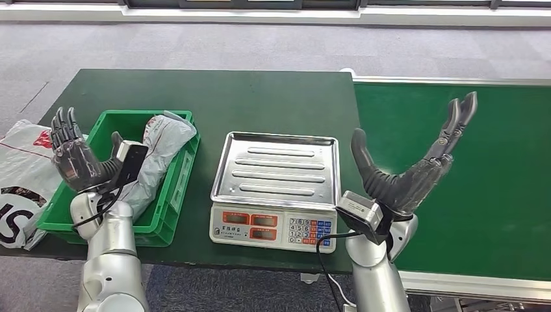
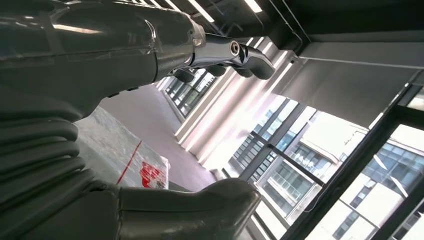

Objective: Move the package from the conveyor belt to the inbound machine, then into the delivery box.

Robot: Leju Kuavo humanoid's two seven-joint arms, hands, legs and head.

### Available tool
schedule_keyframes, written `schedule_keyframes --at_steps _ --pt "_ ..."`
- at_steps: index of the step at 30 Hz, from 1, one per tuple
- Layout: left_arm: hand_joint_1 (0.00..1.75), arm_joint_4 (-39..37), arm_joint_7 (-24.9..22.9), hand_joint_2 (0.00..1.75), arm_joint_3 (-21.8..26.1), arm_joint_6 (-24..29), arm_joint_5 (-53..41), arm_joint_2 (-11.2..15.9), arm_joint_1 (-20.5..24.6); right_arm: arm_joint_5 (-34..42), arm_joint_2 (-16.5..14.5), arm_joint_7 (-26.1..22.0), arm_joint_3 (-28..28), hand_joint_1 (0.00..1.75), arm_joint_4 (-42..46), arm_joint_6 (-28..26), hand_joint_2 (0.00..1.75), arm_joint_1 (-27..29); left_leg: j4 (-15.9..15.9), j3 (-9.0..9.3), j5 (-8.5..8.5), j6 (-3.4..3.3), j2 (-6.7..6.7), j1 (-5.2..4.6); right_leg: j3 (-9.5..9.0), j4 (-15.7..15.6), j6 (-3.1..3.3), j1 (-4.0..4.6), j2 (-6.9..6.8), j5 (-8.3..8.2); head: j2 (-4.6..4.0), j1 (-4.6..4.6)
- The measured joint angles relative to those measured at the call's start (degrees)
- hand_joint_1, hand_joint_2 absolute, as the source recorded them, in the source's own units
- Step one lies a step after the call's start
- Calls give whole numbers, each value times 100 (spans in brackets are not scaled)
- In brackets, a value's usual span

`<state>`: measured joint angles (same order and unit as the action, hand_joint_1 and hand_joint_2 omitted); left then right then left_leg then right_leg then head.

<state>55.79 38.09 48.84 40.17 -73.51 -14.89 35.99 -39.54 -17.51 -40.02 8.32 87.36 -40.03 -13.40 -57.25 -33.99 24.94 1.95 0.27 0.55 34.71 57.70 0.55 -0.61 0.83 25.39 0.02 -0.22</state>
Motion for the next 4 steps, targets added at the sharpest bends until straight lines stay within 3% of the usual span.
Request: schedule_keyframes --at_steps 4 --pt "0 186 167 0 278 0 227 -205 21 -26 2 -1 -57 0 0 1 175 8 0 0 0 0 0 0 0 0 0 -1 -1 0 0 1"
